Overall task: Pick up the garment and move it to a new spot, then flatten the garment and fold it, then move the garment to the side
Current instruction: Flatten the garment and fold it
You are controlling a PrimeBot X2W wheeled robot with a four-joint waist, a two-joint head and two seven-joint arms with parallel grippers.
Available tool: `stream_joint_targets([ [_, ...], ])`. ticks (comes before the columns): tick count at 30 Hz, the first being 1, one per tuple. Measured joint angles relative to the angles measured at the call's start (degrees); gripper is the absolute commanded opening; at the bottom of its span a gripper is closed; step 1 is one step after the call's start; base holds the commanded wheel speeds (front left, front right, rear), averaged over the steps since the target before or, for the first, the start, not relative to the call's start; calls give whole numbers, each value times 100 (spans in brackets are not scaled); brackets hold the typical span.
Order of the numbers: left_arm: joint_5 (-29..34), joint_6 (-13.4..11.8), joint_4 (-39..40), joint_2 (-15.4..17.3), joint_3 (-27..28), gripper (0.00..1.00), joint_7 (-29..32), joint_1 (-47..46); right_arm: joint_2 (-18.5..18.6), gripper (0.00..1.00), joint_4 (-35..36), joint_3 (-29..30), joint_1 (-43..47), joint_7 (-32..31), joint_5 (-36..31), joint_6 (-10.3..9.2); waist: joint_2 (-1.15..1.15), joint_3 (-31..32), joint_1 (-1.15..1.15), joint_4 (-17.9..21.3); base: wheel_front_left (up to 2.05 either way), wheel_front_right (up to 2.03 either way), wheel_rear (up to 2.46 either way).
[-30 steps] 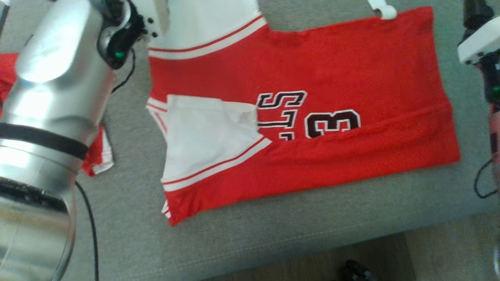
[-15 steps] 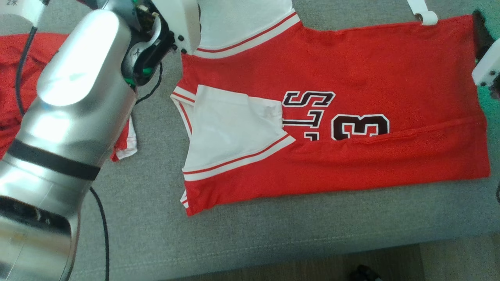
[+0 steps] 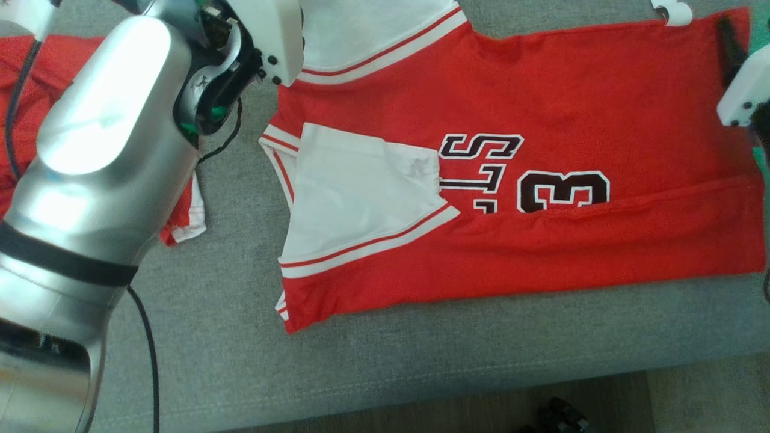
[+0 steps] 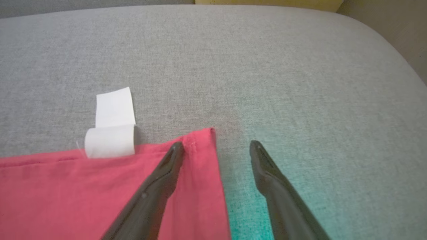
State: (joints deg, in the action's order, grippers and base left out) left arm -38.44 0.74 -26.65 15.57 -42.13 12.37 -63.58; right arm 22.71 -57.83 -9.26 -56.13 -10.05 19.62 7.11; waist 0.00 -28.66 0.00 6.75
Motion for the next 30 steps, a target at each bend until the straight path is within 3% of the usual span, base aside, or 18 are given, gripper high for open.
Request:
stream_joint_targets([
  [9, -5, -96, 132, 29, -4, 0, 23, 0, -33, 100, -224, -280, -120, 2, 221, 0, 0, -63, 0, -7, 0, 0, 0],
  [10, -7, -110, 141, 31, -5, 0, 23, -1, -32, 19, -259, -312, -147, -4, 338, 0, 0, -75, 0, -18, 0, 0, 0],
  [11, -7, -111, 146, 33, -5, 0, 23, -1, -30, 0, -260, -342, -162, -13, 380, 0, 0, -80, 0, -24, 0, 0, 0],
  [19, -7, -132, 143, 75, -7, 0, 22, -2, -16, 0, -297, -523, -210, 91, 614, 0, 0, -80, 0, -19, 0, 0, 0],
  [30, 5, -232, -76, 79, 23, 0, -298, -33, -14, 0, -621, -309, -603, 1213, 394, 0, 0, -35, 0, 65, 0, 0, 0],
])
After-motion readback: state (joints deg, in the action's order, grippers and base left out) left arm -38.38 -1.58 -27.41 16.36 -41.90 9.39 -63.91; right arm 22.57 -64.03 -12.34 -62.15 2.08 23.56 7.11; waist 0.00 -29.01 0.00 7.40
